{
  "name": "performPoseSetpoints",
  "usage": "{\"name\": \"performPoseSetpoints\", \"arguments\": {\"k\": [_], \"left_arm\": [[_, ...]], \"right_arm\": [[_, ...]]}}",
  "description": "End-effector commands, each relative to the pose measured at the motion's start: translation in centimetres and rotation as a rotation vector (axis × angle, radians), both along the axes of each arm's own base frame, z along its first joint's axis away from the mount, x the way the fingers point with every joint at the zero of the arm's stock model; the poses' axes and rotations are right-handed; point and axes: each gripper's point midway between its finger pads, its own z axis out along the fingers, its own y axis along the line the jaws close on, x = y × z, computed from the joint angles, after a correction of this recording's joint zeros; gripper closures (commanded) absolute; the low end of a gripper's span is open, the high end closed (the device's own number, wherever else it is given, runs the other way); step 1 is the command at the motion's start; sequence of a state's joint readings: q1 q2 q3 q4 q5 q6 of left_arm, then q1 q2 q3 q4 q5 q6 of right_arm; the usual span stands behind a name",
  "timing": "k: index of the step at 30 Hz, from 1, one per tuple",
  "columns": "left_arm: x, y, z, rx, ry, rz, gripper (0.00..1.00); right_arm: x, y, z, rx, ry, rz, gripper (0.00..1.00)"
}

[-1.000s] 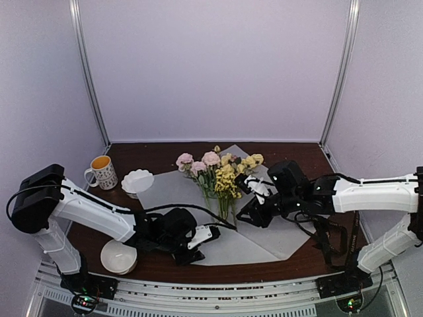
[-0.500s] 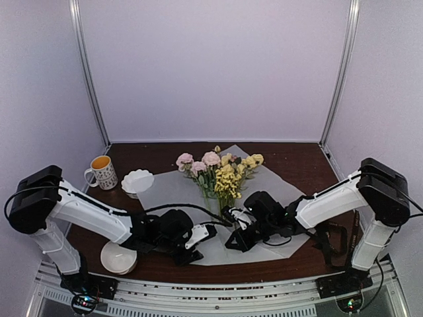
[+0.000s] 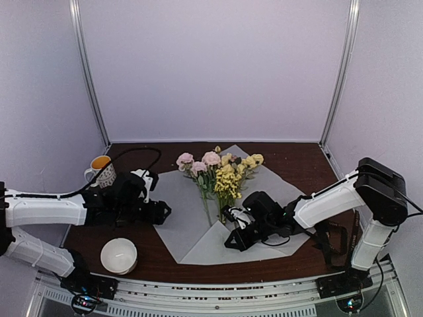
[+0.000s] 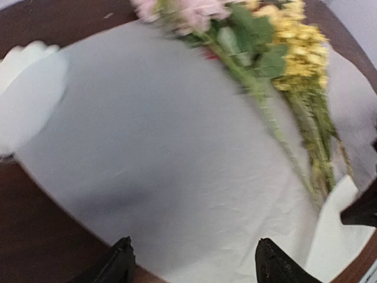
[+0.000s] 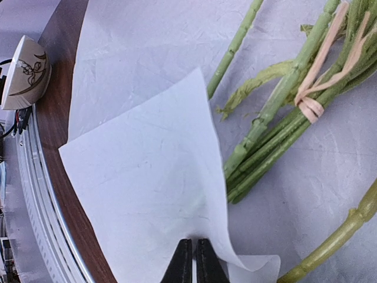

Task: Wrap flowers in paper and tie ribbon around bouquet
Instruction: Fold the bottom corner of the flattened wrapping paper at the center of the board, then pick up the one-fourth-folded wrapping paper from the center of the board.

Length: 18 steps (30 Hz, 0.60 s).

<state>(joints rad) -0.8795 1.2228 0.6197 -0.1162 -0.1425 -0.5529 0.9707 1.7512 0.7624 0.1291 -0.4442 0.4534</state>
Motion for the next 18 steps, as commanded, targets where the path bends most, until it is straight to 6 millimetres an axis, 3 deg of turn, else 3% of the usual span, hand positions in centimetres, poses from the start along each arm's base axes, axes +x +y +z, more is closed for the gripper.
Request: {"name": "performPoseSetpoints", "arguments": {"k": [1,8,13,16,18], "left_arm": [[-0.7,6.0,-5.4,0.035,0.252,0.288,0.25],[-0.1,7.2,-9.8,0.032,0.438,0.399,0.22],[0.2,5.7,-11.2,-0.029,0.479,0.382,0.23],[0.8,3.9,-10.5,-0.110,0.468,0.330,0.32],[1.2,2.9,-9.9,-0.138,0.459,0.293,0.47]], "right_arm": [[-0.2,-1.1,-1.6,-0.081,0.015,-0.026,0.94],[-0.5,-0.8,-1.3,-0.076,0.013,-0.021,0.93],[-0.5,-0.8,-1.1,-0.075,0.003,-0.021,0.93],[-0.5,-0.9,-1.0,-0.077,-0.003,-0.024,0.93],[-0.4,-0.9,-1.1,-0.080,-0.004,-0.024,0.93]]}}
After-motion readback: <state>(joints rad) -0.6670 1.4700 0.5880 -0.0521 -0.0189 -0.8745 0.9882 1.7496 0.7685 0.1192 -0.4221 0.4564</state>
